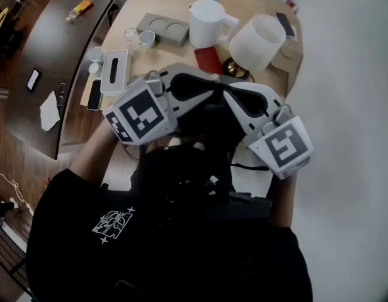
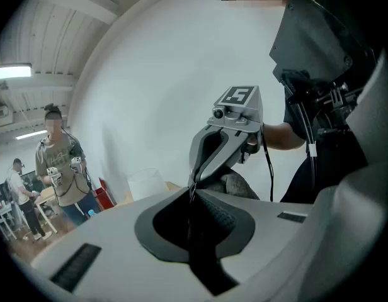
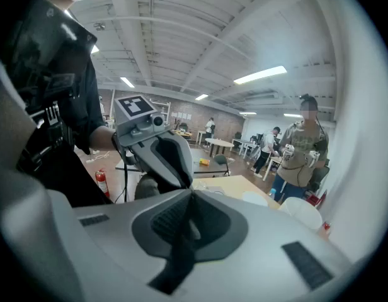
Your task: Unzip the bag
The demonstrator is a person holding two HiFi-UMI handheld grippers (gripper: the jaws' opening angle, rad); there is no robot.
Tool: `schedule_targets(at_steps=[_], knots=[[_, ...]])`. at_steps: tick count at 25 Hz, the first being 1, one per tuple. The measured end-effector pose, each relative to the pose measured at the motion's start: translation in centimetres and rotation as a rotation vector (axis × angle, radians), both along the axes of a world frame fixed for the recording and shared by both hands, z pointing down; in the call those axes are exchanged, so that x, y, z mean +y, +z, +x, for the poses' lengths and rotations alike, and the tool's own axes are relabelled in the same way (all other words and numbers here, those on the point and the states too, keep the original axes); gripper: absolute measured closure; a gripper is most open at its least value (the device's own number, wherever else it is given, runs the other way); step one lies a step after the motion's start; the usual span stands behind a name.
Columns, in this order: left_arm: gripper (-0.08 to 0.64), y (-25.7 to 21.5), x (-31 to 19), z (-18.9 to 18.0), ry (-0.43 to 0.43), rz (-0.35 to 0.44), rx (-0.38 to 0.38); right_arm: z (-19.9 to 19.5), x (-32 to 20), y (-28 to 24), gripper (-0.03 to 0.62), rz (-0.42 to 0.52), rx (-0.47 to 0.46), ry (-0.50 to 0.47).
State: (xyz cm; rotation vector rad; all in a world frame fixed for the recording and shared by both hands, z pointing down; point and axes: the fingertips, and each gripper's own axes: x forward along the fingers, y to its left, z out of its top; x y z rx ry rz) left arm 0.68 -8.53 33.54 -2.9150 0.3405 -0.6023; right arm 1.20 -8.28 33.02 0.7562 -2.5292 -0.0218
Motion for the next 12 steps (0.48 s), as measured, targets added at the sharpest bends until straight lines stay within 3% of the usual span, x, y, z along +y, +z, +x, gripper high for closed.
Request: schedule_targets(at_steps=[8,12], knots=[[0.543,-0.02,0.42,0.11,0.110,-0.033,-0.064,-0.12,0.25,-0.25,0.571,-0.065,-0.025,-0.097],[0.548,-0.24,0.81,0.18,0.190,-0.060,-0.091,-0.10,0.53,-0.54,0.571,-0.103,-0.035,-0.192]])
